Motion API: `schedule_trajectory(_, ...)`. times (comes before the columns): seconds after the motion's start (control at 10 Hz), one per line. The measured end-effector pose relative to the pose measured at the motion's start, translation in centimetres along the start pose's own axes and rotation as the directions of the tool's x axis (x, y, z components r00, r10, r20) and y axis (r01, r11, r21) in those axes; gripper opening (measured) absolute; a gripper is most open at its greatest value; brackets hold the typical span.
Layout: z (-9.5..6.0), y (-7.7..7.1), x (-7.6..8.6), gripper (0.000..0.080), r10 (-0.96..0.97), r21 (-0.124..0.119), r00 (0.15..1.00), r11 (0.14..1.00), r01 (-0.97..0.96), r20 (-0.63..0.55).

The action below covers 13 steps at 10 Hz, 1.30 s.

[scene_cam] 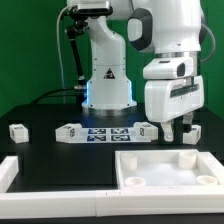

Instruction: Assemble square table

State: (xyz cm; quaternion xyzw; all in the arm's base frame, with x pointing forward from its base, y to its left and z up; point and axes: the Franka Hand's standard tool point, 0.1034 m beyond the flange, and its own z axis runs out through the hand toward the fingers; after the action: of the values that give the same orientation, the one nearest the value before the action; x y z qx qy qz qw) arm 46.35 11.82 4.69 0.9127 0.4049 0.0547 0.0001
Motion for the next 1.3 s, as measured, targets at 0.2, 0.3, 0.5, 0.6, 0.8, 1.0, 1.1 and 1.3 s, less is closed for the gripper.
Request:
schedule_trajectory(0.2, -0.4, -1.2, 0.0, 0.0648, 0.256, 0.011, 0.966, 0.966, -0.257, 0.013)
schedule_trajectory(0.3, -1.3, -2.1, 0.5, 0.0648, 0.384, 0.008, 0.922, 0.923, -0.385, 0.036)
schedule_trajectory(0.5, -1.4, -4.4, 0.8, 0.0648, 0.641, -0.01, 0.76, 0.765, -0.644, 0.103)
schedule_trajectory(0.6, -1.4, -4.3, 1.0, 0.0648, 0.707, 0.001, 0.701, 0.704, -0.71, 0.095)
schedule_trajectory(0.8, -1.3, -4.5, 1.0, 0.0648, 0.751, 0.0, 0.653, 0.657, -0.754, 0.099)
schedule_trajectory(1.0, -1.0, -4.7, 0.2, 0.0648, 0.802, -0.005, 0.58, 0.586, -0.81, 0.14)
schedule_trajectory(1.1, -1.0, -5.2, -0.7, 0.0648, 0.821, -0.025, 0.53, 0.547, -0.837, 0.215)
schedule_trajectory(1.3, -1.1, -5.9, -1.5, 0.0648, 0.839, -0.071, 0.343, 0.408, -0.91, 0.423)
